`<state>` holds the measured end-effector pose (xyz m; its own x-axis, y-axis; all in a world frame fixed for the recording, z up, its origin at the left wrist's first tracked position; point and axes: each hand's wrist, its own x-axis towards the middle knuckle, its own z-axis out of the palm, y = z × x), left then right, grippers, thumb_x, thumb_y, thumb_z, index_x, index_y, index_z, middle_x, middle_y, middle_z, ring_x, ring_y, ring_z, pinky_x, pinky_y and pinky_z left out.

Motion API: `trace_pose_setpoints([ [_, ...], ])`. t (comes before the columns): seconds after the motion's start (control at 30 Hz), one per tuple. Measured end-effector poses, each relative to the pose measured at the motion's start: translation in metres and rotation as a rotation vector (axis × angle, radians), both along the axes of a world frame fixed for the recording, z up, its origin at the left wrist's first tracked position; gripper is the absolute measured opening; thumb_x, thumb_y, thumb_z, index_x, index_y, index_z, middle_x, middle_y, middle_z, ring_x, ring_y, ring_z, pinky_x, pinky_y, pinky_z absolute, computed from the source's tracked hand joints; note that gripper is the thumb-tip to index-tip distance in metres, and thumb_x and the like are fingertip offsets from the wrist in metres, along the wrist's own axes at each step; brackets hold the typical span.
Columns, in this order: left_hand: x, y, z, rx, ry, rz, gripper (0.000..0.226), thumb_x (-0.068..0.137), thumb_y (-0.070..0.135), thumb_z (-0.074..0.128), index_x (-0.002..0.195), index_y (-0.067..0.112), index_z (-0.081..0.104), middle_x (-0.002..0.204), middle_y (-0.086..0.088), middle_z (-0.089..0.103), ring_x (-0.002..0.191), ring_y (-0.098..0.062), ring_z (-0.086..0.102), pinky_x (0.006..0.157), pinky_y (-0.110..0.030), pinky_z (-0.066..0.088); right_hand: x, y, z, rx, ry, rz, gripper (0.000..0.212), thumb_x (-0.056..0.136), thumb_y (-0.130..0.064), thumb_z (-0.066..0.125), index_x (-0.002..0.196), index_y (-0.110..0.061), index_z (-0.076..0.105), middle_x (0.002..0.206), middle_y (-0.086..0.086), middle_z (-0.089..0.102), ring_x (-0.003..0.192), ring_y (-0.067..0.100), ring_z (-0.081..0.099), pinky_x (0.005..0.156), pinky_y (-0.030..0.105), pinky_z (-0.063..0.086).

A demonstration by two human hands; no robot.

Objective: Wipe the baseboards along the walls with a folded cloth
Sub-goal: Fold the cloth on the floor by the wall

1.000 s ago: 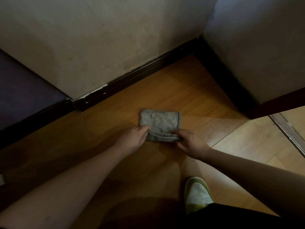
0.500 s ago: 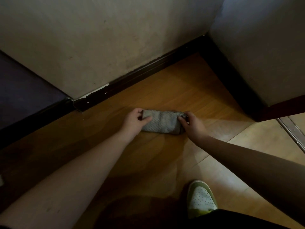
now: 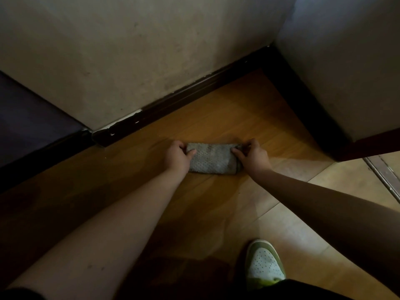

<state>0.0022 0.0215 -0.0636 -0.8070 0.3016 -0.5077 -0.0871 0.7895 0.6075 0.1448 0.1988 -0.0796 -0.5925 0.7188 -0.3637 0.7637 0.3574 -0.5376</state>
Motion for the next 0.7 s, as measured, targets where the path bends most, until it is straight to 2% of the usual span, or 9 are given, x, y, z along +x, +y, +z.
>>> trace_pose_setpoints([
  [0.07, -0.006, 0.0, 0.0, 0.042, -0.097, -0.023, 0.055, 0.087, 0.033, 0.074, 0.131, 0.007, 0.056, 0.127, -0.012, 0.062, 0.114, -0.027, 0.059, 0.093, -0.034, 0.048, -0.003, 0.004, 0.002, -0.076, -0.068, 0.073, 0.066, 0.083, -0.058, 0.068, 0.131, -0.016, 0.05, 0.114, 0.004, 0.063, 0.099, 0.022, 0.063, 0.066, 0.027, 0.046],
  [0.17, -0.015, -0.003, 0.006, 0.083, -0.173, -0.146, 0.057, 0.083, 0.035, 0.078, 0.131, 0.011, 0.059, 0.12, -0.001, 0.062, 0.102, -0.015, 0.057, 0.081, -0.028, 0.046, -0.005, 0.012, 0.009, -0.098, -0.167, 0.208, 0.072, 0.076, -0.059, 0.074, 0.131, -0.017, 0.053, 0.11, -0.002, 0.061, 0.092, 0.015, 0.058, 0.068, 0.025, 0.046],
  [0.27, -0.025, -0.004, 0.019, 0.152, -0.093, -0.22, 0.035, 0.082, 0.035, 0.078, 0.113, 0.029, 0.063, 0.108, 0.011, 0.058, 0.101, -0.01, 0.057, 0.071, -0.021, 0.045, -0.005, 0.019, 0.021, -0.084, -0.109, 0.203, 0.05, 0.077, -0.051, 0.076, 0.115, -0.022, 0.059, 0.09, -0.017, 0.053, 0.075, 0.001, 0.052, 0.055, 0.016, 0.039],
  [0.33, -0.029, -0.003, 0.029, 0.248, -0.037, -0.244, 0.025, 0.082, 0.032, 0.078, 0.099, 0.036, 0.061, 0.101, 0.015, 0.06, 0.094, -0.006, 0.06, 0.065, -0.016, 0.046, -0.004, 0.021, 0.032, -0.129, 0.004, 0.165, 0.033, 0.081, -0.042, 0.076, 0.105, -0.028, 0.058, 0.092, -0.016, 0.055, 0.073, 0.002, 0.054, 0.056, 0.016, 0.039],
  [0.4, -0.031, -0.004, 0.039, 0.301, 0.066, -0.285, 0.025, 0.082, 0.029, 0.078, 0.088, 0.043, 0.059, 0.094, 0.022, 0.06, 0.088, 0.004, 0.057, 0.063, -0.011, 0.042, -0.001, 0.021, 0.041, -0.092, 0.153, 0.139, 0.024, 0.084, -0.028, 0.076, 0.099, -0.031, 0.057, 0.1, -0.013, 0.056, 0.078, 0.005, 0.058, 0.062, 0.018, 0.045],
  [0.47, -0.03, -0.007, 0.044, 0.353, 0.152, -0.344, 0.031, 0.081, 0.021, 0.078, 0.084, 0.044, 0.058, 0.097, 0.027, 0.063, 0.092, 0.013, 0.057, 0.072, -0.011, 0.044, 0.005, 0.017, 0.047, 0.056, 0.256, 0.145, 0.026, 0.084, -0.018, 0.074, 0.096, -0.033, 0.056, 0.1, -0.014, 0.051, 0.084, 0.006, 0.058, 0.07, 0.017, 0.049],
  [0.53, -0.023, -0.012, 0.045, 0.368, 0.238, -0.422, 0.037, 0.079, 0.011, 0.078, 0.085, 0.042, 0.058, 0.107, 0.025, 0.064, 0.102, 0.009, 0.058, 0.087, -0.018, 0.048, 0.013, 0.01, 0.045, 0.127, 0.281, 0.176, 0.03, 0.084, -0.014, 0.074, 0.098, -0.034, 0.055, 0.1, -0.016, 0.048, 0.086, 0.004, 0.057, 0.074, 0.012, 0.048],
  [0.63, -0.009, -0.027, 0.033, 0.24, 0.283, -0.582, 0.03, 0.081, 0.006, 0.075, 0.094, 0.031, 0.064, 0.121, 0.011, 0.065, 0.115, -0.007, 0.059, 0.1, -0.029, 0.046, 0.03, 0.0, 0.032, 0.085, 0.139, 0.27, 0.029, 0.085, -0.019, 0.074, 0.105, -0.03, 0.058, 0.109, -0.011, 0.048, 0.093, 0.004, 0.054, 0.086, 0.017, 0.049],
  [0.7, -0.001, -0.042, 0.018, 0.164, 0.243, -0.702, 0.023, 0.083, 0.01, 0.074, 0.097, 0.026, 0.066, 0.127, 0.009, 0.063, 0.12, -0.009, 0.057, 0.105, -0.032, 0.044, 0.041, -0.005, 0.023, 0.041, 0.068, 0.362, 0.024, 0.085, -0.032, 0.074, 0.104, -0.03, 0.059, 0.112, -0.011, 0.048, 0.092, 0.002, 0.053, 0.085, 0.019, 0.05],
])
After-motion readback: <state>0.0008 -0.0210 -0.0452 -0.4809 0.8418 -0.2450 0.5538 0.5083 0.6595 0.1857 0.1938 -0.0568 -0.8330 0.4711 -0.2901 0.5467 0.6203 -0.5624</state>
